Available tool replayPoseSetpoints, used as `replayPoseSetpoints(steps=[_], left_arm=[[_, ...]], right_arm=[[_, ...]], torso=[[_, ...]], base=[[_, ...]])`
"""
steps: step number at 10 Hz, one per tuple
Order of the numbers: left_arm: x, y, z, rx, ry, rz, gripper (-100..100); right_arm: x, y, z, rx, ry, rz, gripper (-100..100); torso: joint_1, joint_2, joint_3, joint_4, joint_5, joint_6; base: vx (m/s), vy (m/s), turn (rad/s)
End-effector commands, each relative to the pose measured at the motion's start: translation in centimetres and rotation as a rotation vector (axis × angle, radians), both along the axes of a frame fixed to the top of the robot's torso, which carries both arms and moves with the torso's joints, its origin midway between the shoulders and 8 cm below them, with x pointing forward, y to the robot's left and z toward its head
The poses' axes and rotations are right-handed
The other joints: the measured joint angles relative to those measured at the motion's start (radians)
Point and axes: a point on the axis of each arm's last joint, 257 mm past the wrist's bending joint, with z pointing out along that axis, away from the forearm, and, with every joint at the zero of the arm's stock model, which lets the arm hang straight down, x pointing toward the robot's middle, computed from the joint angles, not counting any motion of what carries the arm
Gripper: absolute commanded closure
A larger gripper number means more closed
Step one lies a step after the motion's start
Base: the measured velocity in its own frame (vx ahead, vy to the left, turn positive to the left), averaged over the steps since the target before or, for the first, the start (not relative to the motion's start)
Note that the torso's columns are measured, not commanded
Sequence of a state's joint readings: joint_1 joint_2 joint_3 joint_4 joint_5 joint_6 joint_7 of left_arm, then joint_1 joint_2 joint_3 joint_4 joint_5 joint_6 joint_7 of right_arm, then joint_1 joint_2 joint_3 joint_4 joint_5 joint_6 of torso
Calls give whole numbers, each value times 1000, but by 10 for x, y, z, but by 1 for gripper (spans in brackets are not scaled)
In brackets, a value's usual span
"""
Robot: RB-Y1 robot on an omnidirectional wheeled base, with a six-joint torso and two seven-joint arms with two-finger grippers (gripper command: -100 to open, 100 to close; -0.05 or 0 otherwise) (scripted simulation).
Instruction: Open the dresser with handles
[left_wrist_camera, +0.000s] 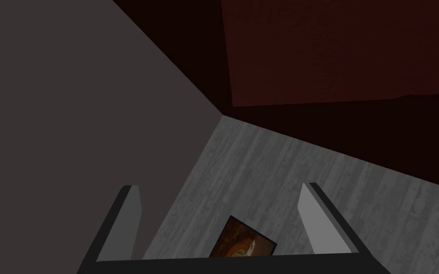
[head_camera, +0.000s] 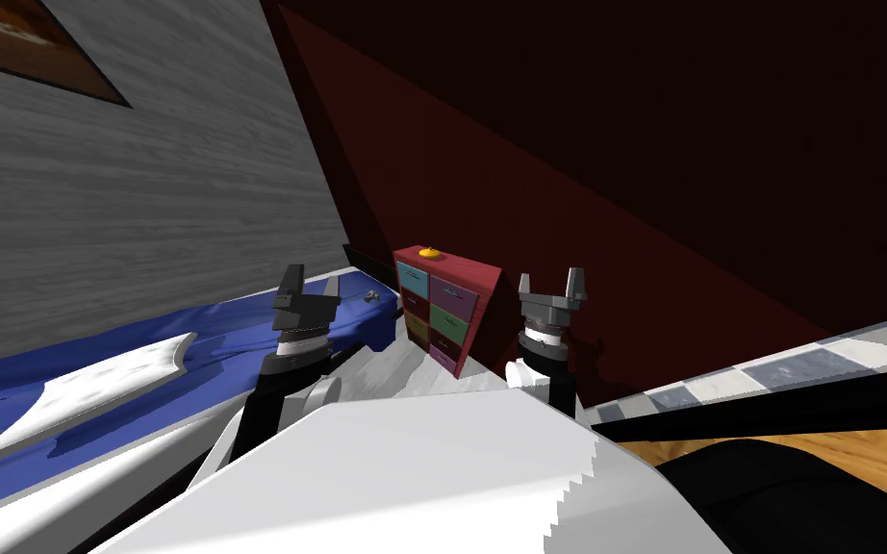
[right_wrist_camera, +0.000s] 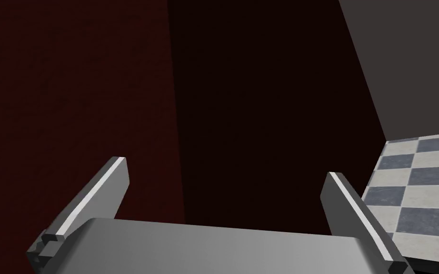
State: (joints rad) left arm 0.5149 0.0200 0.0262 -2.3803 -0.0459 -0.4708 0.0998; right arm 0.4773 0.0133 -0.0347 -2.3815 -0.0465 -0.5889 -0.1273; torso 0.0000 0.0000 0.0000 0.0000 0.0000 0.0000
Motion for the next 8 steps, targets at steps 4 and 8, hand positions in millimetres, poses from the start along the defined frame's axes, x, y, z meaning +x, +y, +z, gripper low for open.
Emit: replayPoseSetpoints(steps=[4, 8], left_arm=[[0, 0, 0, 0, 0, 0, 0], [0, 0, 0, 0, 0, 0, 0]], right_arm=[[0, 0, 0, 0, 0, 0, 0], [0, 0, 0, 0, 0, 0, 0]], torso=[[0, 248, -497, 248, 0, 0], [0, 544, -1087, 544, 0, 0]], base=[[0, 0, 0], [0, 0, 0]])
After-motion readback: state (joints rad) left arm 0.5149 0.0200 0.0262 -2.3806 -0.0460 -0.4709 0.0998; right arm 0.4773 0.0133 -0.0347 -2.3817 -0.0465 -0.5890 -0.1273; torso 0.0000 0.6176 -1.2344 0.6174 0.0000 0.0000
